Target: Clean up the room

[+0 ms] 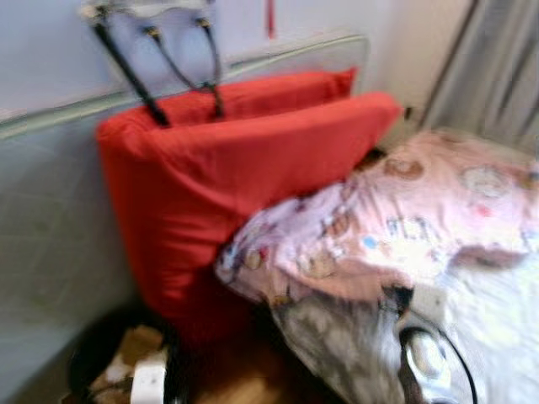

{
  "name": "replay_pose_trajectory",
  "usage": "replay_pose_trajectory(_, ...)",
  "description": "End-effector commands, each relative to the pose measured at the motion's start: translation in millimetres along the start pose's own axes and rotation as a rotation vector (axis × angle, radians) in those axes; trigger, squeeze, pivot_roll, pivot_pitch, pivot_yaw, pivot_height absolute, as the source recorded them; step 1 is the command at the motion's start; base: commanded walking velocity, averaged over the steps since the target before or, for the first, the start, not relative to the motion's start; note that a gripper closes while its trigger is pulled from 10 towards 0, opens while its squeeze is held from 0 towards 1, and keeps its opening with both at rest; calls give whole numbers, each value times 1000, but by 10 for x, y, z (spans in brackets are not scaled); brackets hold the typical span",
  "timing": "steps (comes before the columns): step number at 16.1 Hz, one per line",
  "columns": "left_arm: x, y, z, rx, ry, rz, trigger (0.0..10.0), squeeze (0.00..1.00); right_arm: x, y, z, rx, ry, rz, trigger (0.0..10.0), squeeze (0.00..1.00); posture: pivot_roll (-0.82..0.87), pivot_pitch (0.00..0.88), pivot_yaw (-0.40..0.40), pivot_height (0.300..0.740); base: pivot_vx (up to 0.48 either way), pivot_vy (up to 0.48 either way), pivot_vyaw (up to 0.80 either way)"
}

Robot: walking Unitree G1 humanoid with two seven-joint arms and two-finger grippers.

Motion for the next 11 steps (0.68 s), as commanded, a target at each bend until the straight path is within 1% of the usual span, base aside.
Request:
replay_pose_trajectory(1,-48,-141,12,4,-4,-44,10000,0,-2,19,-5,-13,12,16,10000,0,57,0,-9,740,-259,0,0)
replay_pose_trajectory(4,-53,-150,12,5,-5,-45,10000,0,-13,5,17,-14,8,15,10000,0,52,0,-9,740,-256,0,0)
replay_pose_trajectory(6,-51,-148,22,4,-7,-44,10000,0,5,50,60,-10,-13,33,10000,0,53,0,-12,740,-259,0,0)
replay_pose_trajectory(11,-52,-155,26,2,-7,-48,10000,0,20,100,86,-7,-29,56,10000,0,53,0,-13,740,-257,0,0)
Point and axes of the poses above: a point about 5 cm out from each wrist's last joint towards the gripper, its own x axis pointing out of the wrist towards the gripper, its own y axis along the axis of the wrist's last joint, z = x × y, the point moved 2 cm from there along x, pointing out of the wrist towards the gripper, and after that the axes turned 2 degrees about -x, right-handed, at the moved point
